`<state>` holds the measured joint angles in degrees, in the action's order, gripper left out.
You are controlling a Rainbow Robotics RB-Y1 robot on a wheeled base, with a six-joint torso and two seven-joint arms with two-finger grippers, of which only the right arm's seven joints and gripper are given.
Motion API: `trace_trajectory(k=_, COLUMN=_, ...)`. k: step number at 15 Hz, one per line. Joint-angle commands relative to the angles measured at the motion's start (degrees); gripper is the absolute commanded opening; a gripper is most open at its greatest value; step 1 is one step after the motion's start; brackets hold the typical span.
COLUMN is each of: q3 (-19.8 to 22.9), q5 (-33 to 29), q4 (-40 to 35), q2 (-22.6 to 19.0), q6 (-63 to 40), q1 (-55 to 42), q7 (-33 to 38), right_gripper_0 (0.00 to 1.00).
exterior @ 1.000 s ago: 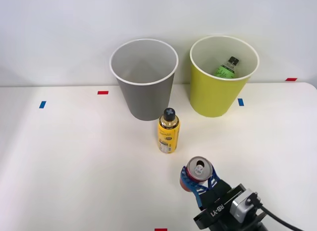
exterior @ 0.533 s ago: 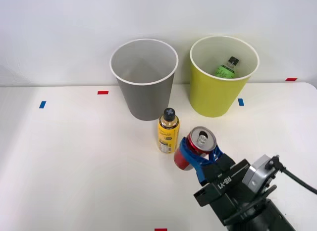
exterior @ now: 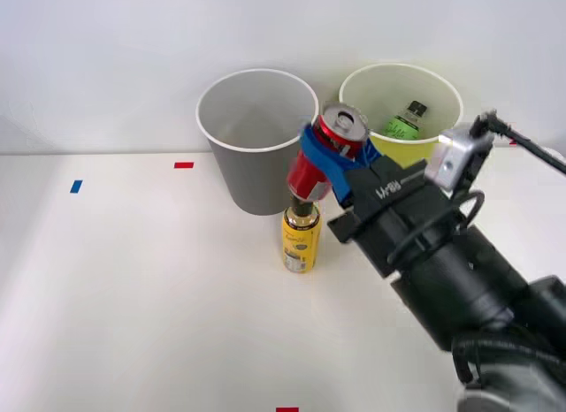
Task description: Put cans in the gray bin, plastic bottles in the light green bin
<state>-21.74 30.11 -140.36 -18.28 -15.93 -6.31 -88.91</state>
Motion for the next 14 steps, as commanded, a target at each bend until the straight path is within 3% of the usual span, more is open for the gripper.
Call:
trace_trajectory(k=1, q3=2.4, q5=3.8, q4=10.0, q2=4.9, q6=-0.2, q1=11.8, q7=-0.2, right_gripper_0=0.00)
trace_trajectory(k=5, q3=2.1, q5=3.7, q4=28.7, q2=8.1, q6=8.0, q1=25.7, q7=-0.3, right_gripper_0=0.00)
trace_trajectory(k=9, q3=2.0, q5=4.2, q4=45.5, q2=8.3, q6=12.2, q1=39.1, q7=0.1, right_gripper_0=0.00)
trace_trajectory(k=14, q3=-0.2, q5=4.4, q4=52.0, q2=5.3, q6=12.2, q1=45.1, q7=0.4, right_gripper_0=0.00)
